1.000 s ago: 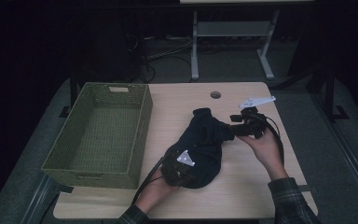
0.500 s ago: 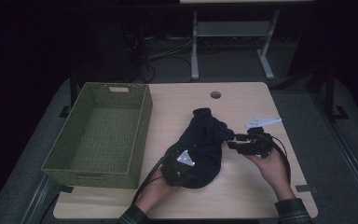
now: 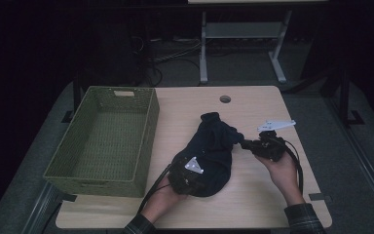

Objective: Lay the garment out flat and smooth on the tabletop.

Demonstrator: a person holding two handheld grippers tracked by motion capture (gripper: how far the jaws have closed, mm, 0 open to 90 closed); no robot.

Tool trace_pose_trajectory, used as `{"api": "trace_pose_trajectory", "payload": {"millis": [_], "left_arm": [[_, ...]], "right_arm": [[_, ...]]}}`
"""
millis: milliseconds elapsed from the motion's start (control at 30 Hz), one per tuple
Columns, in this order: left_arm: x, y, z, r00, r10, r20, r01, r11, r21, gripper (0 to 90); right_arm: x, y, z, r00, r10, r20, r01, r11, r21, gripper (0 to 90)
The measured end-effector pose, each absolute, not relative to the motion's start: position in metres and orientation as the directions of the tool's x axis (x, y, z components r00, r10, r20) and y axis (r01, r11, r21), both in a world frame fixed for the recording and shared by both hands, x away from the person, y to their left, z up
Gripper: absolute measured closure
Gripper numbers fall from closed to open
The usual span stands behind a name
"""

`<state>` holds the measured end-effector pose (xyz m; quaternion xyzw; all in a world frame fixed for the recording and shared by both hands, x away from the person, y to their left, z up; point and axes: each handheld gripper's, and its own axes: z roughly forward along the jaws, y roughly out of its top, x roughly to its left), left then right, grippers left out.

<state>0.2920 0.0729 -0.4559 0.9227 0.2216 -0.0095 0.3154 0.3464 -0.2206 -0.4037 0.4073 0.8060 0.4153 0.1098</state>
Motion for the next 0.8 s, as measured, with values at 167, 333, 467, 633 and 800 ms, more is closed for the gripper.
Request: {"api": "trace_pose_trajectory", "payload": {"millis": [167, 333, 467, 633, 800], "left_arm": [[0.292, 0.073, -0.456, 0.899, 0.405, -0.164, 0.420, -0.697, 0.580, 90.0], [0.292, 0.073, -0.456, 0.900, 0.404, -0.164, 0.419, -0.698, 0.580, 90.0], [0.292, 0.073, -0.456, 0.900, 0.403, -0.168, 0.421, -0.699, 0.578, 90.0], [0.292, 0.073, -0.456, 0.899, 0.405, -0.167, 0.422, -0.698, 0.578, 90.0], [0.292, 0.073, -0.456, 0.898, 0.406, -0.168, 0.423, -0.696, 0.580, 90.0]], "right_arm": [[0.360, -0.224, -0.390, -0.625, 0.768, 0.138, 0.556, 0.313, 0.770, 86.9], [0.381, -0.228, -0.377, -0.600, 0.792, 0.117, 0.561, 0.311, 0.767, 87.0], [0.403, -0.232, -0.370, -0.573, 0.814, 0.091, 0.571, 0.317, 0.757, 87.2], [0.425, -0.235, -0.370, -0.555, 0.831, 0.050, 0.584, 0.346, 0.735, 87.2], [0.444, -0.241, -0.376, -0.523, 0.852, 0.027, 0.622, 0.360, 0.696, 87.4]]}}
